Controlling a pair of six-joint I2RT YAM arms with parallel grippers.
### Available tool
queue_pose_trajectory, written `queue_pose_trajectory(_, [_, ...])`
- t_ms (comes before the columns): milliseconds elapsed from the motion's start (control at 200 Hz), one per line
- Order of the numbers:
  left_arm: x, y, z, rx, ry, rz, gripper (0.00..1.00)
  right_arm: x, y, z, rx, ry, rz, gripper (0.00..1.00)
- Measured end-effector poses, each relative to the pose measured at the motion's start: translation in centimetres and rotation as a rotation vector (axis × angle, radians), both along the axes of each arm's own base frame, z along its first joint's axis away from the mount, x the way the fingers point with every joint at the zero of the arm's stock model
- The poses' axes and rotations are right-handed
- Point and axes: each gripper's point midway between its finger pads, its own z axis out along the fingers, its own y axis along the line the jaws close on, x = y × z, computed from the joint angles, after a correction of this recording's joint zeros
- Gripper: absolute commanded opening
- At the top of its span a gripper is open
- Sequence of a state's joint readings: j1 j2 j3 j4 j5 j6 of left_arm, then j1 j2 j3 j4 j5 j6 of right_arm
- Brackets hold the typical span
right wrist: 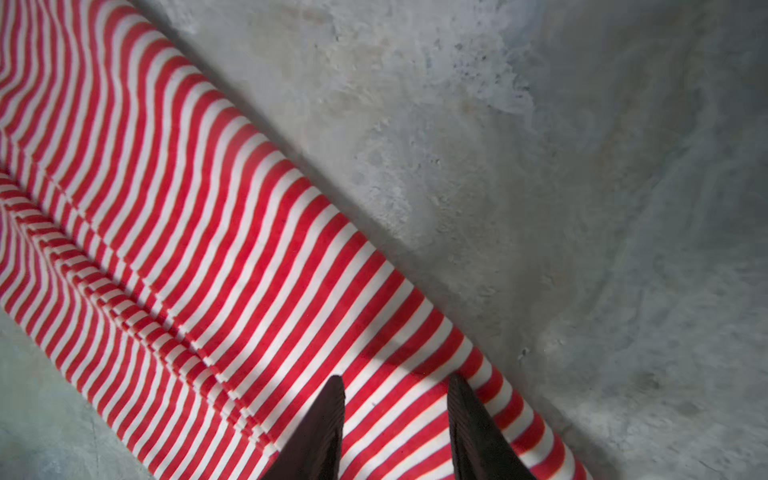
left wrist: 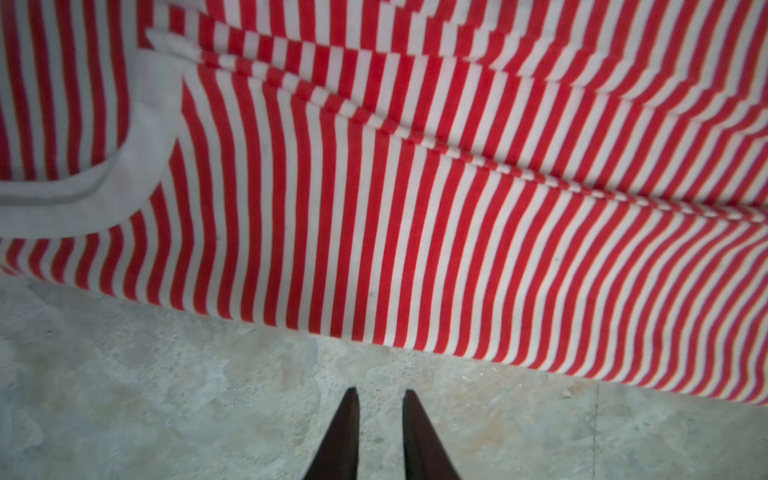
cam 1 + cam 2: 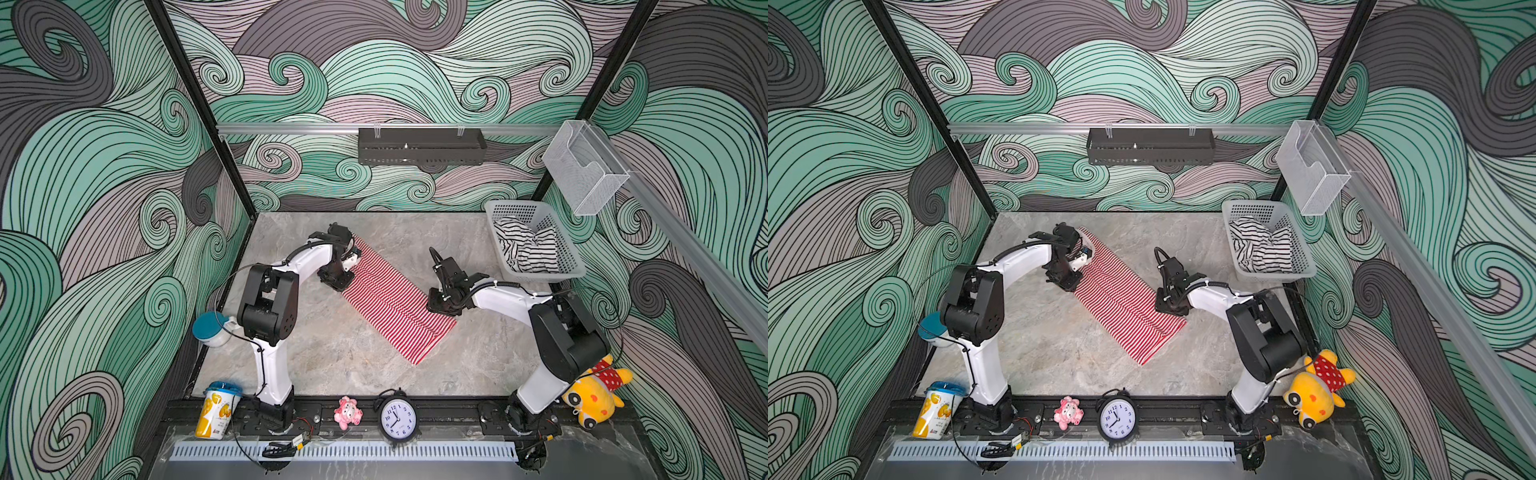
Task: Fold and stack the tank tops
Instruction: 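Pull the left gripper's end away while the right gripper pushes its end nearer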
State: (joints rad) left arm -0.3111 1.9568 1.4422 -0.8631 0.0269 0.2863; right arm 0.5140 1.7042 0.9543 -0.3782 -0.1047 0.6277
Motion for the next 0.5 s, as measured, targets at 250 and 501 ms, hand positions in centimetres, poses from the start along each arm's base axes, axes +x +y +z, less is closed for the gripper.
queue_pose_trajectory(250, [0.5, -0.3, -2.5, -0.004, 0.015, 0.003, 0.22, -0.5, 0.2, -0.5, 0.035, -0.040, 0.000, 0.40])
queue_pose_trajectory(501, [3.8, -0.8, -2.9, 0.022, -0.003, 0.007, 0.21, -2.6, 1.4, -0.4, 0.062, -0.050, 0.013, 0.41])
